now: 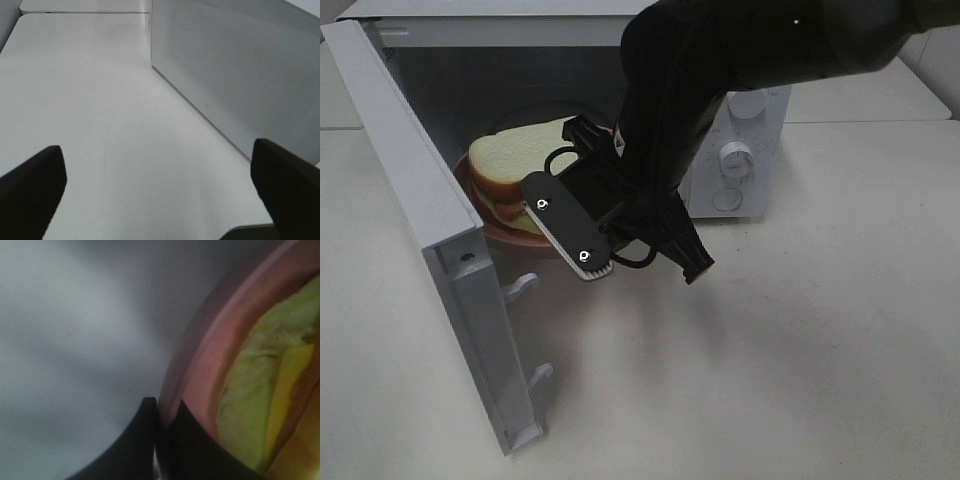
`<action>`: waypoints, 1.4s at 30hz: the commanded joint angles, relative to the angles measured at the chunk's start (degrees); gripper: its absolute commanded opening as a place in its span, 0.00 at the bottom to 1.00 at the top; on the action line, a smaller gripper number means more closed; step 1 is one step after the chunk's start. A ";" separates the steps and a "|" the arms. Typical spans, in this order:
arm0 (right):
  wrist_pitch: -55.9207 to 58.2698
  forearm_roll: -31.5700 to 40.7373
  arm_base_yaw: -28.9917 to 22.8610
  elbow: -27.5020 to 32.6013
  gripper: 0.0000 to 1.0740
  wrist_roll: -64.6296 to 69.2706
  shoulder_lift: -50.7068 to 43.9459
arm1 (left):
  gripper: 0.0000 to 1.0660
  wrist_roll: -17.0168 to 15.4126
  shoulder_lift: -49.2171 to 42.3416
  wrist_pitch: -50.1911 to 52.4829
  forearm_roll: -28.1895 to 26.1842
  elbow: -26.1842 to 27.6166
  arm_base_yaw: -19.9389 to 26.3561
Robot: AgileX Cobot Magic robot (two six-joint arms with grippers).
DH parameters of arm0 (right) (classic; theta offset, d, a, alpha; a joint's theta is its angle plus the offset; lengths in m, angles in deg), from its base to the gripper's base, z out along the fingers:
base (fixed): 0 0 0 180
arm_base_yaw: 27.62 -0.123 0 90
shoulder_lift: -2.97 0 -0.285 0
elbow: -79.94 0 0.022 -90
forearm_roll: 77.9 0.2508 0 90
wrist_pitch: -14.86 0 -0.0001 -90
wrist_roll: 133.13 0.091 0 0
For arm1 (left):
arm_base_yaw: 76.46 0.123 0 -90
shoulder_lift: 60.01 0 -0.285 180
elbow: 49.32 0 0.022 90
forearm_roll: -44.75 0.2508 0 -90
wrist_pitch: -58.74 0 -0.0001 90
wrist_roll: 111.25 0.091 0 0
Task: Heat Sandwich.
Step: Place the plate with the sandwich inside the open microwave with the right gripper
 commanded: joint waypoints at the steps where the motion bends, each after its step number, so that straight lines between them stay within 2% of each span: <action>1: 0.00 0.06 0.11 -2.92 0.03 -0.69 1.49 | 0.90 -0.29 -0.29 0.17 0.06 -0.11 0.17; 25: 7.51 0.06 1.38 -24.58 0.04 5.73 15.18 | 0.90 -0.29 -0.29 0.17 0.06 -0.11 0.17; 42: 10.66 -0.23 4.76 -35.64 0.05 9.28 21.60 | 0.90 -0.29 -0.29 0.17 0.11 -0.11 0.17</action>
